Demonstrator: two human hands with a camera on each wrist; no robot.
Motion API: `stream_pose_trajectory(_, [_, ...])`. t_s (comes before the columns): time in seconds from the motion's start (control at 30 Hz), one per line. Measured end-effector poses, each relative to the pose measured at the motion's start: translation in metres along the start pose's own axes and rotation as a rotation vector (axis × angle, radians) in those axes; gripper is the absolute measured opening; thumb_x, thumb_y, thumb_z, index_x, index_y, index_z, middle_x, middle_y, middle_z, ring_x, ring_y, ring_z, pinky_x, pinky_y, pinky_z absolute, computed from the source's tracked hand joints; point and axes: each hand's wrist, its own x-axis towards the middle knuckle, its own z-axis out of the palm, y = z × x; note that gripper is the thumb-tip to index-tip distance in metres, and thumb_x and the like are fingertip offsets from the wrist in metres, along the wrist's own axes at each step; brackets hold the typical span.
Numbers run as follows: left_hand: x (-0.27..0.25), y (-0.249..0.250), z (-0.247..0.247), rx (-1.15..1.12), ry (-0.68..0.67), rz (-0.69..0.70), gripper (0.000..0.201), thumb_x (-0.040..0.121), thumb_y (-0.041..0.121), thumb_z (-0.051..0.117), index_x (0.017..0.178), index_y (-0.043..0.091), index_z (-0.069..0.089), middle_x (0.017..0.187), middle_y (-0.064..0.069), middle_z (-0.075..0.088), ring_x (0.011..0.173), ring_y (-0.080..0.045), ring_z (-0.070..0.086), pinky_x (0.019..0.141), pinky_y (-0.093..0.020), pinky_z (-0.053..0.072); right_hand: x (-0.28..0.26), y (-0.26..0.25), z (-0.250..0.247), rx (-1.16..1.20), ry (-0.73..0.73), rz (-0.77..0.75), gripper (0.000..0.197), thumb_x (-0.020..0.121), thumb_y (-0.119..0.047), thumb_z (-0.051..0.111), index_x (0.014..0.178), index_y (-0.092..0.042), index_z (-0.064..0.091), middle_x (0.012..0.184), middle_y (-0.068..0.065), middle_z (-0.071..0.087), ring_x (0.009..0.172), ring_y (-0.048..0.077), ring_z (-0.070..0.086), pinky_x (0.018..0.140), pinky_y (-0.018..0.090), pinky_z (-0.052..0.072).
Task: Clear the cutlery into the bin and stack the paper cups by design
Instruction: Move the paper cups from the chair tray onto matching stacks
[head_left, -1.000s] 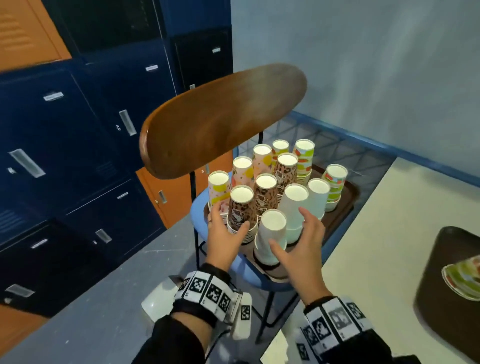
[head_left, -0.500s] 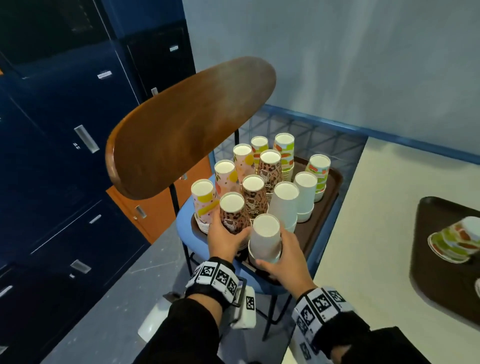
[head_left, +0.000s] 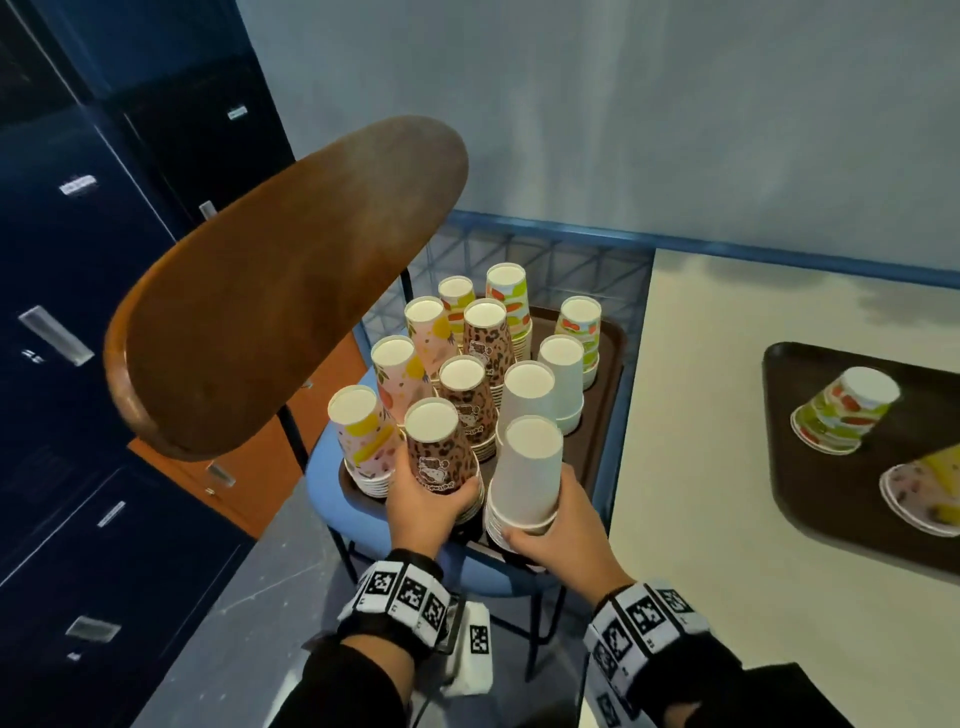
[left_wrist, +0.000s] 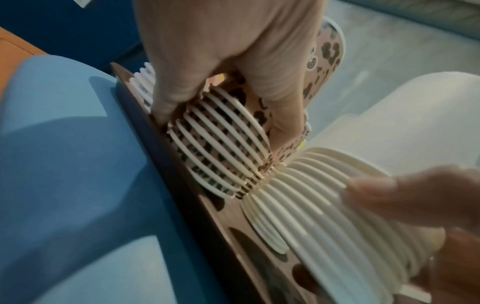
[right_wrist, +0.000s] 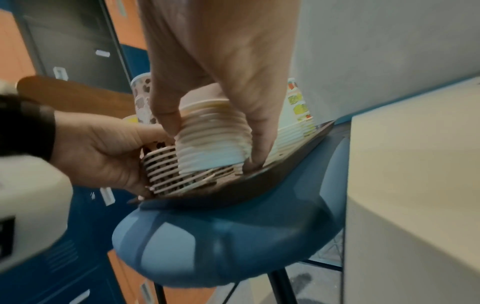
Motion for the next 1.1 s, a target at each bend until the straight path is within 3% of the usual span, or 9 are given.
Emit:
stream_pose_trajectory(0.17, [-0.011, 0.016, -0.001, -0.074, -0.012, 0.118, 0.096, 0.044, 0.045, 0.077, 0.131, 0.021, 0.042, 0.129, -0.001, 0.056, 0.120, -0.018, 0.052, 0.102, -0.036, 0.040, -0.017, -0.007, -0.029, 0.091, 0.093, 0.032, 0.078, 0.059, -0.022, 0.083, 0.120, -0.035, 0.036, 0.113, -0.008, 0.052, 0.101, 0.007, 0.051, 0.084, 0.019, 0.038])
stream_pose_trajectory(0.33, [-0.034, 0.046, 0.015, -0.103, -0.084, 0.181, 0.095, 0.046, 0.049, 0.080, 0.130, 0.021, 0.044, 0.128, -0.001, 0.059, 0.120, -0.018, 0.054, 0.104, -0.046, 0.043, -0.031, -0.010, -0.074, 0.141, 0.151, 0.067, 0.073, 0.063, -0.018, 0.081, 0.112, -0.041, 0.032, 0.112, -0.005, 0.053, 0.102, 0.014, 0.053, 0.085, 0.025, 0.042])
stream_pose_trajectory(0.47, [-0.052, 0.082, 0.047, -0.138, -0.195, 0.232, 0.095, 0.049, 0.032, 0.086, 0.132, 0.018, 0.042, 0.124, 0.003, 0.057, 0.113, -0.007, 0.055, 0.099, -0.028, 0.043, -0.044, -0.005, -0.116, 0.177, 0.217, 0.042, 0.070, 0.064, -0.018, 0.081, 0.107, -0.047, 0.034, 0.112, -0.007, 0.054, 0.101, 0.012, 0.055, 0.087, 0.026, 0.044])
stream_pose_trajectory(0.53, [-0.064, 0.097, 0.069, -0.177, -0.255, 0.229, 0.094, 0.051, 0.020, 0.088, 0.132, 0.024, 0.042, 0.124, 0.005, 0.058, 0.110, -0.003, 0.056, 0.097, -0.027, 0.044, -0.054, -0.002, -0.143, 0.207, 0.227, 0.030, 0.063, 0.064, -0.016, 0.081, 0.099, -0.049, 0.039, 0.107, -0.013, 0.055, 0.096, 0.005, 0.057, 0.084, 0.025, 0.045])
stream_pose_trajectory(0.63, [-0.087, 0.116, 0.108, -0.244, -0.293, 0.232, 0.082, 0.043, 0.033, 0.083, 0.116, 0.041, 0.047, 0.120, 0.009, 0.061, 0.113, -0.008, 0.058, 0.099, -0.036, 0.046, -0.073, 0.010, -0.189, 0.220, 0.250, 0.023, 0.068, 0.062, -0.015, 0.082, 0.110, -0.045, 0.042, 0.114, -0.007, 0.061, 0.104, 0.011, 0.059, 0.091, 0.033, 0.051])
stream_pose_trajectory(0.73, [-0.117, 0.133, 0.150, -0.228, -0.355, 0.252, 0.075, 0.041, 0.039, 0.080, 0.108, 0.037, 0.048, 0.111, 0.010, 0.062, 0.104, -0.002, 0.060, 0.093, -0.031, 0.049, -0.091, 0.029, -0.236, 0.207, 0.301, 0.029, 0.069, 0.063, -0.015, 0.082, 0.119, -0.031, 0.044, 0.112, -0.004, 0.064, 0.102, 0.009, 0.062, 0.081, 0.013, 0.051])
stream_pose_trajectory(0.83, [-0.141, 0.149, 0.192, -0.215, -0.404, 0.274, 0.084, 0.041, 0.039, 0.082, 0.118, 0.029, 0.048, 0.115, 0.003, 0.062, 0.109, -0.009, 0.059, 0.094, -0.031, 0.050, -0.107, 0.043, -0.280, 0.209, 0.341, 0.040, 0.069, 0.065, -0.012, 0.080, 0.114, -0.038, 0.038, 0.099, -0.021, 0.059, 0.089, -0.006, 0.058, 0.064, 0.002, 0.047])
stream_pose_trajectory(0.97, [-0.171, 0.173, 0.242, -0.195, -0.456, 0.289, 0.071, 0.051, 0.020, 0.086, 0.104, 0.043, 0.046, 0.108, 0.017, 0.059, 0.098, 0.013, 0.056, 0.078, -0.005, 0.045, -0.125, 0.064, -0.336, 0.208, 0.403, 0.054, 0.075, 0.064, -0.013, 0.081, 0.118, -0.040, 0.036, 0.102, -0.019, 0.058, 0.094, -0.003, 0.057, 0.071, 0.009, 0.044])
stream_pose_trajectory(1.1, [-0.193, 0.192, 0.285, -0.214, -0.477, 0.281, 0.067, 0.052, 0.021, 0.080, 0.103, 0.045, 0.044, 0.109, 0.019, 0.059, 0.101, 0.010, 0.056, 0.084, -0.012, 0.047, -0.139, 0.087, -0.386, 0.181, 0.481, 0.051, 0.081, 0.062, -0.015, 0.082, 0.124, -0.039, 0.036, 0.112, -0.008, 0.059, 0.102, 0.007, 0.058, 0.088, 0.028, 0.048])
